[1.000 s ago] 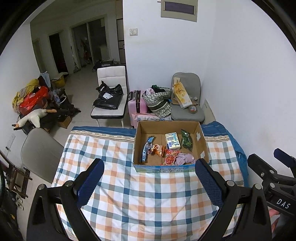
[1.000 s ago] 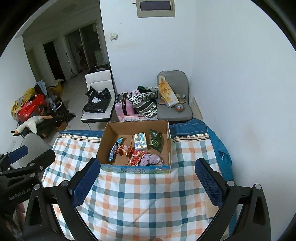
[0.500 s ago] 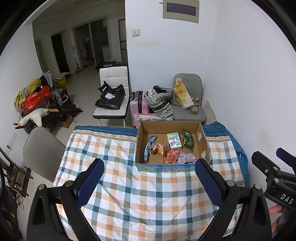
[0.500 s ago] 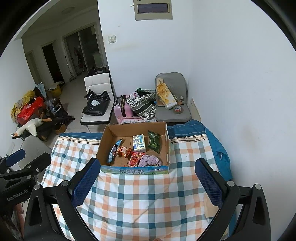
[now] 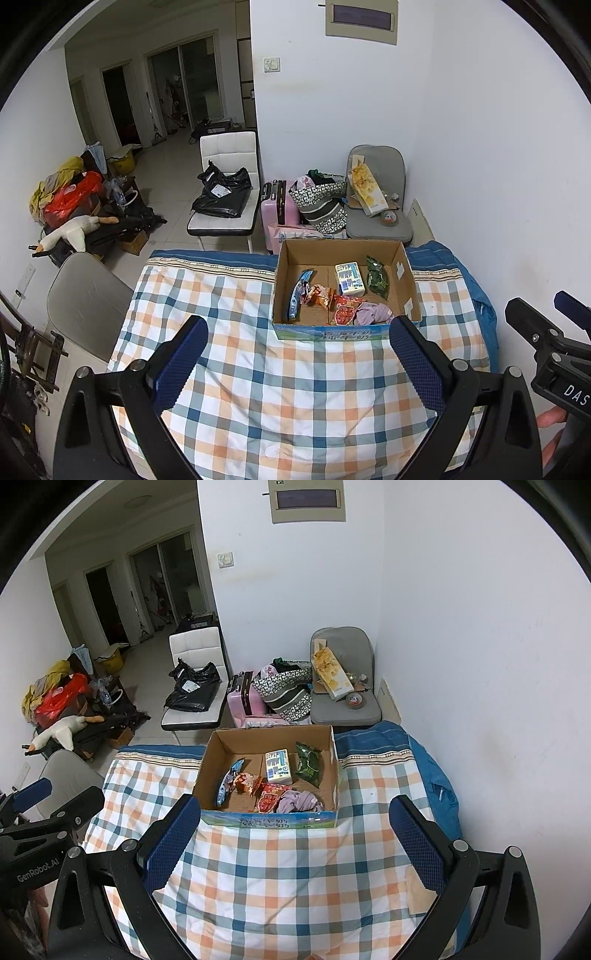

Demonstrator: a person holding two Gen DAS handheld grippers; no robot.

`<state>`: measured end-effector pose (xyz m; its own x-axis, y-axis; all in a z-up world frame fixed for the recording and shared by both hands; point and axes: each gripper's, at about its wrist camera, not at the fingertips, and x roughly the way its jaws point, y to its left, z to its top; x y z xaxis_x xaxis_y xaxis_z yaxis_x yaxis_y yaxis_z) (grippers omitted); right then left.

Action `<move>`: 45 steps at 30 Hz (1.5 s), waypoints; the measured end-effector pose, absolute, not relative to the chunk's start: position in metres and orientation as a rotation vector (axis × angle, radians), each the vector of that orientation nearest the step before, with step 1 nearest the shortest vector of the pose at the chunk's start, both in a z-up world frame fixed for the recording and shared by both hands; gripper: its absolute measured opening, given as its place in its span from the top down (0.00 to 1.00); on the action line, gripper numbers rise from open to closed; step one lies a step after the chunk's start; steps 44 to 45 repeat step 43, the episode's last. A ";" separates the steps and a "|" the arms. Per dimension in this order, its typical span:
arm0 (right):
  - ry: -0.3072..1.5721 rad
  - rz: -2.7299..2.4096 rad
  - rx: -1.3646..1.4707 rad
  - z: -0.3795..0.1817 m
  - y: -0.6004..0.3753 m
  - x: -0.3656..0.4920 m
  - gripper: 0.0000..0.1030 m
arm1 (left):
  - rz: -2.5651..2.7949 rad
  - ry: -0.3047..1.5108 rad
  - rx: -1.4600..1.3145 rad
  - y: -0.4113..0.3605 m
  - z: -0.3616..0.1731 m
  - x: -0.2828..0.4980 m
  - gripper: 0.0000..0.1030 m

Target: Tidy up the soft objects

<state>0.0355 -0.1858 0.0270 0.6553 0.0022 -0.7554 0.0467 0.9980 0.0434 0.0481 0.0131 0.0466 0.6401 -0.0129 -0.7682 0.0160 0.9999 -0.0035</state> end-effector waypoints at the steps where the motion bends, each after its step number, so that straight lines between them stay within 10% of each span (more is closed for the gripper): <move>1: 0.855 -0.025 0.062 0.027 -0.185 0.035 0.00 | -0.016 0.875 0.003 0.013 0.047 0.048 0.02; 45: 0.871 -0.034 0.051 0.023 -0.191 0.040 0.00 | -0.018 0.905 0.002 0.010 0.037 0.042 0.02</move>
